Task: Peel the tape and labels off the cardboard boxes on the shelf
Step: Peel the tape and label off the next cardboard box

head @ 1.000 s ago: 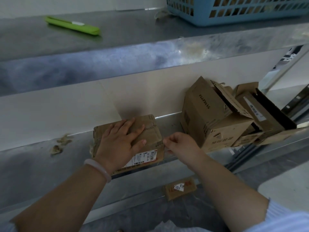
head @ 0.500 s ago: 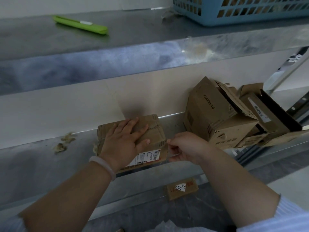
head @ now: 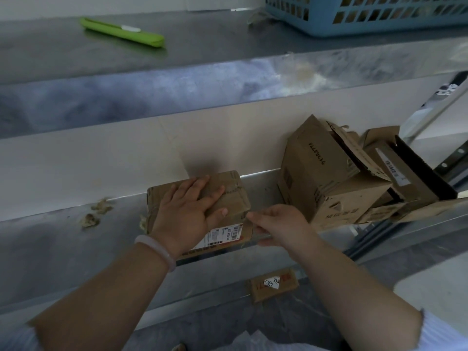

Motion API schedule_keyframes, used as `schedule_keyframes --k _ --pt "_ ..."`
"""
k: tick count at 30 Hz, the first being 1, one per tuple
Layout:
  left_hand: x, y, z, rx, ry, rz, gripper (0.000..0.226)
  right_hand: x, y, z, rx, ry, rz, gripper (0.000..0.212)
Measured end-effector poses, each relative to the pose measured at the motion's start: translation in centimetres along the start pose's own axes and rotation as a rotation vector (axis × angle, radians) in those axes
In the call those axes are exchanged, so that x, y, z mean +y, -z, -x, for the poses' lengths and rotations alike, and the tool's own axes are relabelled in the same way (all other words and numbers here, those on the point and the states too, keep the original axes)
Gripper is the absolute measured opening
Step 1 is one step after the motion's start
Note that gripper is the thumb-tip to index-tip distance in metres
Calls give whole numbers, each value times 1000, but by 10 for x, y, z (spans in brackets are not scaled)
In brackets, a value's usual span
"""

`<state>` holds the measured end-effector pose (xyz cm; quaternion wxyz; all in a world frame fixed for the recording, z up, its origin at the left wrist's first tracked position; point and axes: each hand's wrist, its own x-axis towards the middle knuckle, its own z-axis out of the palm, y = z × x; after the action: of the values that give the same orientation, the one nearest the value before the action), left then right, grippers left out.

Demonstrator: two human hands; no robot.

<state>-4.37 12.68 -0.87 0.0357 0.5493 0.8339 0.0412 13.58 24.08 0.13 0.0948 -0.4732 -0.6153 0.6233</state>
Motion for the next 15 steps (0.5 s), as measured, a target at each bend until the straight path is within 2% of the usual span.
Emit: schedule_keyframes --k 3,7,15 --pt "2 0 0 2 26 1 80 4 -8 -9 159 97 231 24" --pt "5 -1 -1 25 42 -14 79 2 -12 -8 263 169 394 18" --pt "6 -3 -2 53 46 -25 79 8 -20 -11 286 151 241 15"
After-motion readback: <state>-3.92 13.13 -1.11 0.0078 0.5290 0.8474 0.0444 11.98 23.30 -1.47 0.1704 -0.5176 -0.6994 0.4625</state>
